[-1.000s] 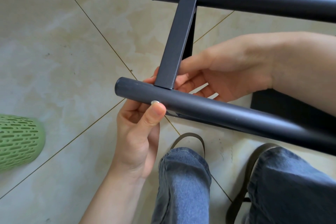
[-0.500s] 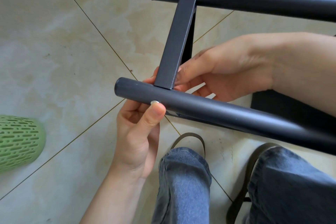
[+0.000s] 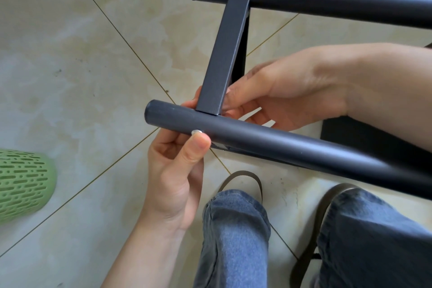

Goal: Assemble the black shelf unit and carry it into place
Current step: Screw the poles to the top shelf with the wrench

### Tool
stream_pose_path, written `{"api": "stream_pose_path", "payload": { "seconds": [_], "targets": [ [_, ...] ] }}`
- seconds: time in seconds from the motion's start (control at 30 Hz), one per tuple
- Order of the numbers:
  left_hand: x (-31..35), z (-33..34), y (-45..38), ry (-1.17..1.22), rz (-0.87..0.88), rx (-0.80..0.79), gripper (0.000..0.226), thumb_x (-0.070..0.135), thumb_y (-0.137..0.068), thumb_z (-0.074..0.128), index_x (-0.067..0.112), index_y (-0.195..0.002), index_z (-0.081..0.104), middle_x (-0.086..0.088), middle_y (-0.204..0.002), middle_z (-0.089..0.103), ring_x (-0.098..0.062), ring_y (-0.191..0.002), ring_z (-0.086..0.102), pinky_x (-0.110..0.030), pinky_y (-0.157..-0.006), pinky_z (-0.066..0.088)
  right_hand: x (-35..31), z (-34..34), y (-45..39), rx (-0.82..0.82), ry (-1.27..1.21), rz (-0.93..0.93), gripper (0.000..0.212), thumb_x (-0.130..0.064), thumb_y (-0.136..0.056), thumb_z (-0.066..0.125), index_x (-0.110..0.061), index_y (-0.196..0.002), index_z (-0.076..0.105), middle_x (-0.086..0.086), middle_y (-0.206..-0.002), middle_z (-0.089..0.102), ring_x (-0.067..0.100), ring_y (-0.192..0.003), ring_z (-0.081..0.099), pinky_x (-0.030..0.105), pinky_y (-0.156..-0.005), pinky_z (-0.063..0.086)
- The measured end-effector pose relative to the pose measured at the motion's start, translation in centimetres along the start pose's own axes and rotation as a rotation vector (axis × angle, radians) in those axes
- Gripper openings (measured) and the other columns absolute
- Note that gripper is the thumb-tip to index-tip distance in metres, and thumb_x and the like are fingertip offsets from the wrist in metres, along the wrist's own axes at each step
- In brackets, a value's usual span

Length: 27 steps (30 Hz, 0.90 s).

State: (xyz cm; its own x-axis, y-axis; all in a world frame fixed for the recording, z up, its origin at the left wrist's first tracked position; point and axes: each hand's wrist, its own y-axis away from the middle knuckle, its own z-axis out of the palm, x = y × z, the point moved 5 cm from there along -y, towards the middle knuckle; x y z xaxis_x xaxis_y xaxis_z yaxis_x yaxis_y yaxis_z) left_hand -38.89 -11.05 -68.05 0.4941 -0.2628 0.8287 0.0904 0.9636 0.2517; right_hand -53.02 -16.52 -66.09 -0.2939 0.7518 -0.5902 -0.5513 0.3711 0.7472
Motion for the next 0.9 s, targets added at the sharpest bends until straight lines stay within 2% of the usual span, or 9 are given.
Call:
{"api": "stream_pose_path", "payload": {
  "seconds": [0.1,0.17,0.3,0.43,0.53,0.6,0.67,0.73,0.9],
  "targets": [
    [0.1,0.15,0.01,0.009,0.001,-0.004,0.052,0.039,-0.066,0.09,0.019,-0.111,0.073,-0.011,-0.118,0.072,-0.031,-0.116,0.065,-0.038,-0.102,0.049,0.09,-0.27,-0.15,0.06,0.032,0.019,0.034,-0.036,-0.092,0.061,-0.016,-0.118,0.071,-0.003,-0.082,0.068,0.014,-0.075,0.063,0.031,-0.075,0.054],
    [0.04,0.16,0.03,0.009,-0.001,-0.006,0.056,0.038,-0.067,0.09,0.016,-0.114,0.07,-0.018,-0.124,0.068,-0.038,-0.121,0.062,-0.045,-0.106,0.047,-0.05,-0.32,0.0,0.042,0.022,0.018,0.029,-0.037,-0.09,0.062,-0.02,-0.111,0.073,-0.004,-0.081,0.068,0.014,-0.076,0.061,0.031,-0.076,0.052],
    [0.01,0.02,0.02,-0.009,0.0,0.0,0.054,0.041,-0.063,0.091,0.019,-0.109,0.074,-0.012,-0.118,0.071,-0.036,-0.119,0.062,-0.042,-0.105,0.046,-0.25,-0.24,0.19,-0.032,-0.015,-0.007,0.032,-0.026,-0.087,0.065,-0.016,-0.116,0.072,0.0,-0.093,0.069,0.016,-0.085,0.062,0.035,-0.082,0.055],
    [0.01,-0.1,0.03,-0.018,0.006,0.002,0.052,0.044,-0.06,0.092,0.023,-0.105,0.076,-0.005,-0.11,0.073,-0.029,-0.112,0.064,-0.036,-0.101,0.047,-0.05,0.07,0.17,-0.05,-0.028,-0.014,0.028,-0.027,-0.065,0.069,-0.02,-0.091,0.074,0.001,-0.095,0.068,0.016,-0.085,0.064,0.039,-0.087,0.055],
    [0.07,0.06,0.07,-0.022,0.01,-0.008,0.051,0.044,-0.063,0.091,0.023,-0.106,0.076,-0.005,-0.112,0.073,-0.028,-0.113,0.064,-0.035,-0.102,0.047,0.0,0.1,0.2,-0.04,-0.046,-0.008,0.025,-0.028,-0.061,0.069,-0.019,-0.085,0.073,0.0,-0.085,0.069,0.016,-0.082,0.064,0.039,-0.088,0.055],
    [0.23,0.24,0.12,-0.024,0.014,-0.021,0.047,0.043,-0.066,0.089,0.023,-0.107,0.076,-0.002,-0.111,0.074,-0.023,-0.11,0.067,-0.031,-0.099,0.049,0.07,0.14,0.11,-0.025,-0.037,-0.004,0.034,-0.029,-0.063,0.068,-0.017,-0.094,0.074,-0.001,-0.084,0.068,0.017,-0.083,0.063,0.04,-0.093,0.053],
    [0.36,0.39,0.11,-0.021,0.018,-0.021,0.044,0.042,-0.067,0.088,0.024,-0.106,0.076,0.001,-0.109,0.075,-0.018,-0.107,0.068,-0.028,-0.096,0.05,0.16,0.14,-0.02,-0.01,-0.029,0.006,0.044,-0.029,-0.076,0.066,-0.013,-0.117,0.071,0.0,-0.091,0.066,0.017,-0.087,0.061,0.041,-0.097,0.05],
    [0.4,0.43,0.11,-0.028,0.02,-0.016,0.043,0.043,-0.068,0.087,0.025,-0.105,0.077,0.003,-0.107,0.075,-0.015,-0.105,0.069,-0.026,-0.095,0.05,0.18,0.3,-0.1,0.002,-0.029,0.004,0.042,-0.029,-0.089,0.061,-0.013,-0.128,0.065,0.0,-0.095,0.064,0.016,-0.087,0.061,0.039,-0.095,0.05],
    [0.3,0.14,0.15,-0.024,0.014,-0.004,0.047,0.042,-0.065,0.089,0.024,-0.106,0.077,-0.002,-0.112,0.074,-0.021,-0.11,0.067,-0.031,-0.098,0.049,-0.02,0.26,-0.01,0.03,-0.055,-0.028,0.031,-0.027,-0.095,0.058,-0.013,-0.121,0.069,-0.002,-0.082,0.067,0.013,-0.077,0.062,0.034,-0.083,0.054]
  ]
}}
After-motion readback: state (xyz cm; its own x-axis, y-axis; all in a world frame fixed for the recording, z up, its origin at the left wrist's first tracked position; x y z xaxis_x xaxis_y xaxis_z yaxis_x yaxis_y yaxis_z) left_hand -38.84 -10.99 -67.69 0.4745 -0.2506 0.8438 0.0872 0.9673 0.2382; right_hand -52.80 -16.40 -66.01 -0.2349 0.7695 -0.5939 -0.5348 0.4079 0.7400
